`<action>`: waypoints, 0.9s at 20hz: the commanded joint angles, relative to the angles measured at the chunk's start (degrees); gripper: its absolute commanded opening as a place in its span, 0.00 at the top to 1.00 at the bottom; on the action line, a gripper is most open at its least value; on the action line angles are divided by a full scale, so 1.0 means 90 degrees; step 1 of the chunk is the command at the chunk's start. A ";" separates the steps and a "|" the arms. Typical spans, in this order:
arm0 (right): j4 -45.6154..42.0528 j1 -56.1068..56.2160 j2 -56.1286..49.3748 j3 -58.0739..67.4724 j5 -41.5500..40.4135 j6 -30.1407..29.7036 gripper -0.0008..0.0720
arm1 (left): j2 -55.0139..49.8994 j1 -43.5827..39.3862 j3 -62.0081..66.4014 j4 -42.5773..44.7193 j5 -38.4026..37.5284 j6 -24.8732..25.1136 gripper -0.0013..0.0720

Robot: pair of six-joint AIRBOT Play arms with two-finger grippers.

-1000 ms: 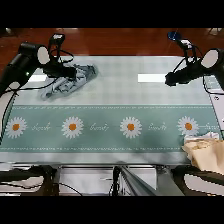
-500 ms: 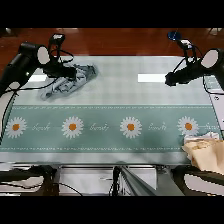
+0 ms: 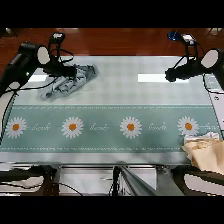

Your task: Fold the shirts.

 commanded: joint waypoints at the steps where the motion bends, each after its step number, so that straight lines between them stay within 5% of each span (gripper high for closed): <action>1: 0.0017 0.0000 0.0005 0.0000 -0.0398 0.0000 0.42 | -0.0002 0.0002 -0.0002 0.0002 0.0420 0.0002 0.06; 6: 0.0005 0.0000 0.0005 0.0000 -0.0920 0.0000 0.42 | -0.0138 0.0087 0.0000 0.0631 0.1739 0.0211 0.06; 11: 0.0000 0.0000 0.0005 0.0000 -0.0799 0.0000 0.42 | -0.0712 0.0668 0.0010 0.0627 0.1688 0.0194 0.03; 18: -0.0005 0.0002 0.0002 -0.0002 -0.0493 -0.0002 0.42 | -0.1409 0.1107 0.0017 0.0624 0.2897 0.0194 0.03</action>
